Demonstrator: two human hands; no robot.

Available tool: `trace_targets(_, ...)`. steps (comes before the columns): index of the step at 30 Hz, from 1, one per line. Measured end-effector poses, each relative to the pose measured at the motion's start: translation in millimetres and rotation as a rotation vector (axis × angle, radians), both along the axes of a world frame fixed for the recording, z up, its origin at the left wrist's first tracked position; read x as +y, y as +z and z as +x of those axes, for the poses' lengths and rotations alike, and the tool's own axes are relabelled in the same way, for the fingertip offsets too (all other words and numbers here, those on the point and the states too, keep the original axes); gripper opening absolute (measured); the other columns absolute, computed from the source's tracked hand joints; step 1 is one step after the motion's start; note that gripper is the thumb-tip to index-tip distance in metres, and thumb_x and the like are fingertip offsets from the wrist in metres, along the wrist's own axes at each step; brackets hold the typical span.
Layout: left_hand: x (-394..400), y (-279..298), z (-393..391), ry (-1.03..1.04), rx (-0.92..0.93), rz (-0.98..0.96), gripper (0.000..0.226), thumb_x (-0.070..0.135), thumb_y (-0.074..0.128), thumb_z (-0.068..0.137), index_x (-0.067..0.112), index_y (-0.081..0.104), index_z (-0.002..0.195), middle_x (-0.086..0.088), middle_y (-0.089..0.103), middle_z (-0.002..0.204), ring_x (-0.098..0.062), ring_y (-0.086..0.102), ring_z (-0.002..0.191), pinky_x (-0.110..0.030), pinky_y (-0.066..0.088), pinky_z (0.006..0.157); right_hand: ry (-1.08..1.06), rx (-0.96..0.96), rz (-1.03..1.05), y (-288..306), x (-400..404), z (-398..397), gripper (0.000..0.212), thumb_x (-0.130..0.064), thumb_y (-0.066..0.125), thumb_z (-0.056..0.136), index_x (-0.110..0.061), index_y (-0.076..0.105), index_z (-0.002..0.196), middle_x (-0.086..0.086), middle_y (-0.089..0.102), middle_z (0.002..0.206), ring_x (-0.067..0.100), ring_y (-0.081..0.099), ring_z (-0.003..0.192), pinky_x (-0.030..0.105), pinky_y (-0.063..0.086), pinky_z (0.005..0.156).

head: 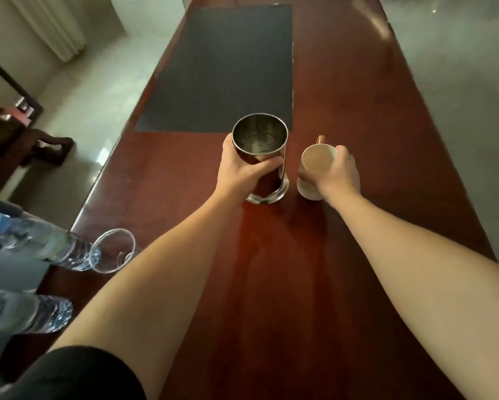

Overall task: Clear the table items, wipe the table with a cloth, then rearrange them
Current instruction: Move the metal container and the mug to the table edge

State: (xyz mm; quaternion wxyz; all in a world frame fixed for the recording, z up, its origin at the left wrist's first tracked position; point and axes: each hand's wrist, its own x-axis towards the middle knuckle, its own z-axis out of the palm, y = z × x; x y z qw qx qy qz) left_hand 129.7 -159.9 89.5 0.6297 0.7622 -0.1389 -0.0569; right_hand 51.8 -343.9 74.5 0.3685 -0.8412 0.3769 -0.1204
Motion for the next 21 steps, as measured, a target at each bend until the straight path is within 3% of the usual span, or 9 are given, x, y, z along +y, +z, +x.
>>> trace_targets(4, 49.0, 14.3, 10.5, 0.131, -0.064, 0.002, 0.08, 0.033, 0.092, 0.054, 0.035, 0.044, 0.118, 0.022, 0.052, 0.113, 0.022, 0.05, 0.101, -0.001, 0.041, 0.078, 0.094, -0.044, -0.009, 18.9, 33.9, 24.1, 0.086, -0.053, 0.084, 0.056, -0.018, 0.045, 0.125, 0.005, 0.052, 0.124, 0.028, 0.057, 0.106, 0.038, 0.047, 0.079)
trace_targets(7, 91.7, 22.8, 18.2, 0.249, -0.084, -0.004, 0.078, 0.032, 0.093, 0.053, 0.037, 0.046, 0.115, 0.021, 0.053, 0.112, 0.021, 0.051, 0.1, -0.002, 0.042, 0.079, 0.17, -0.061, -0.012, 29.3, 67.8, 45.0, 0.087, -0.053, 0.085, 0.056, -0.02, 0.044, 0.126, 0.004, 0.051, 0.125, 0.027, 0.055, 0.11, 0.038, 0.045, 0.081)
trace_targets(12, 162.1, 31.2, 32.6, 0.423, -0.074, 0.013, 0.093, 0.045, 0.091, 0.047, 0.029, 0.047, 0.126, 0.012, 0.056, 0.12, 0.001, 0.055, 0.109, -0.008, 0.04, 0.082, 0.303, -0.112, -0.015, 41.8, 130.9, 82.7, 0.087, -0.053, 0.085, 0.056, -0.019, 0.045, 0.126, 0.003, 0.052, 0.125, 0.024, 0.053, 0.111, 0.037, 0.046, 0.083)
trace_targets(17, 221.7, 23.5, 54.5, 0.57, -0.046, 0.002, 0.102, 0.052, 0.088, 0.042, 0.022, 0.046, 0.13, 0.008, 0.058, 0.12, -0.008, 0.057, 0.11, -0.024, 0.047, 0.091, 0.412, -0.099, -0.014, 47.8, 188.5, 119.0, 0.087, -0.053, 0.084, 0.056, -0.019, 0.045, 0.126, 0.002, 0.051, 0.125, 0.023, 0.053, 0.109, 0.034, 0.044, 0.079)
trace_targets(21, 253.2, 4.8, 67.6, 0.638, 0.021, 0.004, 0.103, 0.05, 0.09, 0.045, 0.027, 0.042, 0.133, 0.008, 0.056, 0.123, -0.012, 0.056, 0.114, -0.04, 0.048, 0.099, 0.475, -0.099, -0.012, 45.8, 228.9, 145.4, 0.087, -0.052, 0.084, 0.057, -0.018, 0.044, 0.127, 0.002, 0.051, 0.126, 0.022, 0.052, 0.11, 0.036, 0.046, 0.084)
